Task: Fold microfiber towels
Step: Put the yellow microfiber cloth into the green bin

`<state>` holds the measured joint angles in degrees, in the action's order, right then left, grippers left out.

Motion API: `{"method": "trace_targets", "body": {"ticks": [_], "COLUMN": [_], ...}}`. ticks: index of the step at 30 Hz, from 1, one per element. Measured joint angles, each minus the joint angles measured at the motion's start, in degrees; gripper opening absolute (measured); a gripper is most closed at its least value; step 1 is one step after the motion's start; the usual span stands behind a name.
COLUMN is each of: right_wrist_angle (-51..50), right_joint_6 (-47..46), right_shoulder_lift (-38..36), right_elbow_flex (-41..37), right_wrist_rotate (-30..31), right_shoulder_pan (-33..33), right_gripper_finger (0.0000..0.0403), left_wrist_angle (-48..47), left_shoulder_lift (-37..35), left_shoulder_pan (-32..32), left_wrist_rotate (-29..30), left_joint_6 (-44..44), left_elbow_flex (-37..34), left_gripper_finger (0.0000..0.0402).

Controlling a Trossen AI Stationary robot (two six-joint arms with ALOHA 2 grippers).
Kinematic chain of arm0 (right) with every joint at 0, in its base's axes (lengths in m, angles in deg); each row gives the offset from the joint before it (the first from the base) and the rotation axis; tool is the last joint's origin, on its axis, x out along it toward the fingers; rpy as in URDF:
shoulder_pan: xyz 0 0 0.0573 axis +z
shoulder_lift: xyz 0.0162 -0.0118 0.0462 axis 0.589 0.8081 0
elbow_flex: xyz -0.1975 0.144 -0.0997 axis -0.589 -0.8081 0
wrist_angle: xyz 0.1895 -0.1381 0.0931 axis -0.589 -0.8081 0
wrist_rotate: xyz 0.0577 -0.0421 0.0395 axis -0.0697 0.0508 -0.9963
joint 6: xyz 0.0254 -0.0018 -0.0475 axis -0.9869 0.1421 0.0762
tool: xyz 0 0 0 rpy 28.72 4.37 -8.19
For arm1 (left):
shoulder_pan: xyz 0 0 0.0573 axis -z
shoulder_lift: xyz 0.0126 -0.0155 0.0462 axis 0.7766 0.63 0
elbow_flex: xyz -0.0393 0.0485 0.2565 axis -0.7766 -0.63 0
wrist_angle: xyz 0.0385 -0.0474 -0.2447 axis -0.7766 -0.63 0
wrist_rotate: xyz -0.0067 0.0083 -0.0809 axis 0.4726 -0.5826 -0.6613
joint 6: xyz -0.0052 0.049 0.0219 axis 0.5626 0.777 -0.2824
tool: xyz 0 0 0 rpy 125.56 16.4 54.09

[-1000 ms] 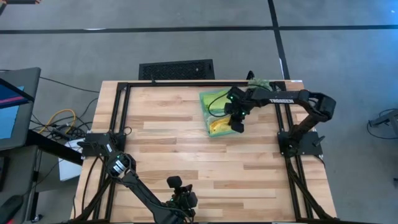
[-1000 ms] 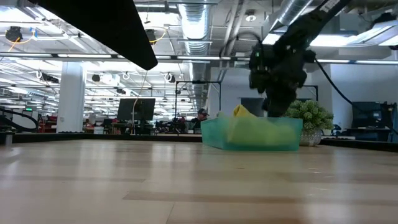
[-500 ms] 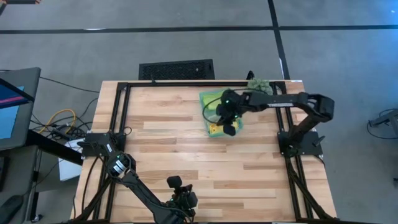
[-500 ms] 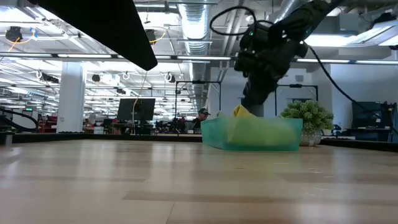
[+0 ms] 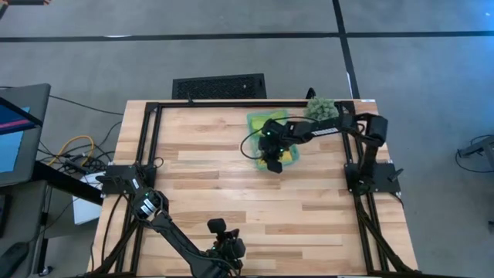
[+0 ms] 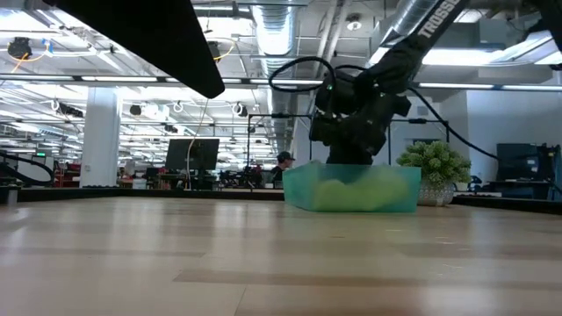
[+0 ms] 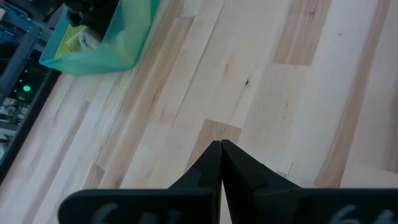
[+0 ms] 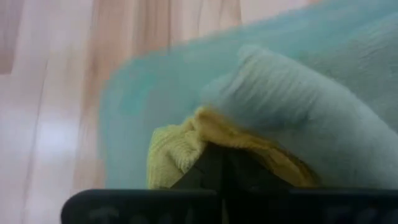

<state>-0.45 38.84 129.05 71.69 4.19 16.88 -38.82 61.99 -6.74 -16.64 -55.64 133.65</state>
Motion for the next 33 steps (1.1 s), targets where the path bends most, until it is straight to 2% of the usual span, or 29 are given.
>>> {"method": "trace_targets", "body": {"ticks": [10, 16, 23, 29, 33], "right_wrist_angle": [-10.2, -4.5, 7.7, 17.1, 20.0], "right_joint_6": [0.0, -0.5, -3.0, -6.6, -7.5], "right_shoulder_lift": [-13.6, -17.3, -8.0, 2.0, 4.5], "right_elbow_flex": [1.9, 0.1, -1.2, -1.2, -1.0], "right_wrist_rotate": [0.8, 0.9, -2.5, -0.3, -1.0], "right_shoulder_pan": [-0.1, -2.5, -4.5, -5.6, -6.5], "right_gripper_finger": [0.0026, 0.0021, 0.0017, 0.0021, 0.0018], "left_wrist_angle": [0.4, 0.5, 0.5, 0.5, 0.4], "left_shoulder_lift": [0.0, 0.0, 0.0, 0.0, 0.0], "left_shoulder_pan": [0.0, 0.0, 0.0, 0.0, 0.0], "left_wrist_rotate": [0.1, 0.1, 0.2, 0.2, 0.2], "left_joint_6": [0.0, 0.2, 0.2, 0.4, 0.4], "left_elbow_flex": [0.0, 0.0, 0.0, 0.0, 0.0], "left_gripper_finger": [0.0, 0.0, 0.0, 0.0, 0.0]}}
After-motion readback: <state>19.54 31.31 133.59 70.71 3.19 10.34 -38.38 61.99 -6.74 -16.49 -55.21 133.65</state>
